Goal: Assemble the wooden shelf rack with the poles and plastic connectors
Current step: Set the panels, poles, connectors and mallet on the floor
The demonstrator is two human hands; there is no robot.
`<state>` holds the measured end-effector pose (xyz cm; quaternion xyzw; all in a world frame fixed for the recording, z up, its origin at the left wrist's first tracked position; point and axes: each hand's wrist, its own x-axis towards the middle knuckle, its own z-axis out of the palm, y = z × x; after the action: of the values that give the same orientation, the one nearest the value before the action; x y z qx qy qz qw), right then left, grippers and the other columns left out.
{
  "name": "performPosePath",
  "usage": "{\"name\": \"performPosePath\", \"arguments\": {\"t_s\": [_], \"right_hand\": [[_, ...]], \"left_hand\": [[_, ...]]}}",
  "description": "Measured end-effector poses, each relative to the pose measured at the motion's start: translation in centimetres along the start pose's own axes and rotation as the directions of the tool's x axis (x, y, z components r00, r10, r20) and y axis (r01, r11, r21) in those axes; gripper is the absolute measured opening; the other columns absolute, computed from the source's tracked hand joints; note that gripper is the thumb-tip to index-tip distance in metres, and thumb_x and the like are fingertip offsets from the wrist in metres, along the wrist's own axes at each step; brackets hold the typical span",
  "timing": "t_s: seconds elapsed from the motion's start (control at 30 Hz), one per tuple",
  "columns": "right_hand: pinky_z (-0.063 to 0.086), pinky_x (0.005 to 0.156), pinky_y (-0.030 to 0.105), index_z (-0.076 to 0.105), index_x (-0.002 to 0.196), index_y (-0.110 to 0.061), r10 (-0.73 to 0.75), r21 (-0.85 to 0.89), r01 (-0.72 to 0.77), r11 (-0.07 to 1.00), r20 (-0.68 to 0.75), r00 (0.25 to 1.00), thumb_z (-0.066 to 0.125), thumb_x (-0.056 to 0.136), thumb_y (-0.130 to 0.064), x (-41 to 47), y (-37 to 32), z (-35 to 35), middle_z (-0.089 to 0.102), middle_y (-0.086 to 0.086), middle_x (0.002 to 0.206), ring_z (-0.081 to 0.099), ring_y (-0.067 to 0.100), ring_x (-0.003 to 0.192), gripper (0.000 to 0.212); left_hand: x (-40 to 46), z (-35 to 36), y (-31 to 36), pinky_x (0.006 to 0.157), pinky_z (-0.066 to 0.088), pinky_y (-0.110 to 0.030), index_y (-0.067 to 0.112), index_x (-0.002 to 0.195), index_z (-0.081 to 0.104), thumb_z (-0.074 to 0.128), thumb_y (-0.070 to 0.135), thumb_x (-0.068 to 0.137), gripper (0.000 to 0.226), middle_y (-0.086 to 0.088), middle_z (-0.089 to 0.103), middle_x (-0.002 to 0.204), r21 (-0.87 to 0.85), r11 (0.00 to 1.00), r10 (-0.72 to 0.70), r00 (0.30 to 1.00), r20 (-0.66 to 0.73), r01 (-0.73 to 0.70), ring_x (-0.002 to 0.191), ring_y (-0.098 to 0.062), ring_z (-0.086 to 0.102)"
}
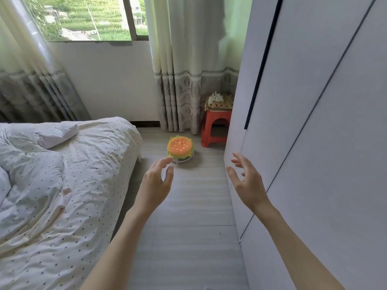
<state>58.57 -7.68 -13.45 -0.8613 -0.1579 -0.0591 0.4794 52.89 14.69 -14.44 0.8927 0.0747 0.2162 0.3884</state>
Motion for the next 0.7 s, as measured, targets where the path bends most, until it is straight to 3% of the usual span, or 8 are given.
{"name": "performPosePath", "arguments": {"t_s": [0.23,0.7], "right_hand": [[0.035,0.093,0.022,0.04,0.138,-0.019,0.005,0.047,-0.006,0.999,0.028,1.0,0.051,0.095,-0.025,15.2,3.8,1.4,0.053,-0.004,0.127,0.047,0.006,0.115,0.046],[0.034,0.09,0.018,0.044,0.136,-0.02,0.087,0.063,-0.092,0.994,0.072,0.994,0.052,0.094,-0.025,44.9,11.5,9.8,0.055,-0.006,0.124,0.048,0.004,0.112,0.043]], "left_hand": [[13.7,5.3,-1.2,0.093,0.042,-0.025,0.011,0.124,0.057,0.048,0.016,0.096,0.03,0.0,0.06,0.121,0.008,1.0,-0.016,1.0,0.014,0.016,0.104,-0.008,0.053],[44.1,14.2,-10.2,0.098,0.045,-0.037,0.007,0.125,0.056,0.047,0.012,0.097,0.03,-0.006,0.058,0.122,-0.049,0.996,-0.068,0.991,0.118,0.074,0.111,-0.018,0.055]]}}
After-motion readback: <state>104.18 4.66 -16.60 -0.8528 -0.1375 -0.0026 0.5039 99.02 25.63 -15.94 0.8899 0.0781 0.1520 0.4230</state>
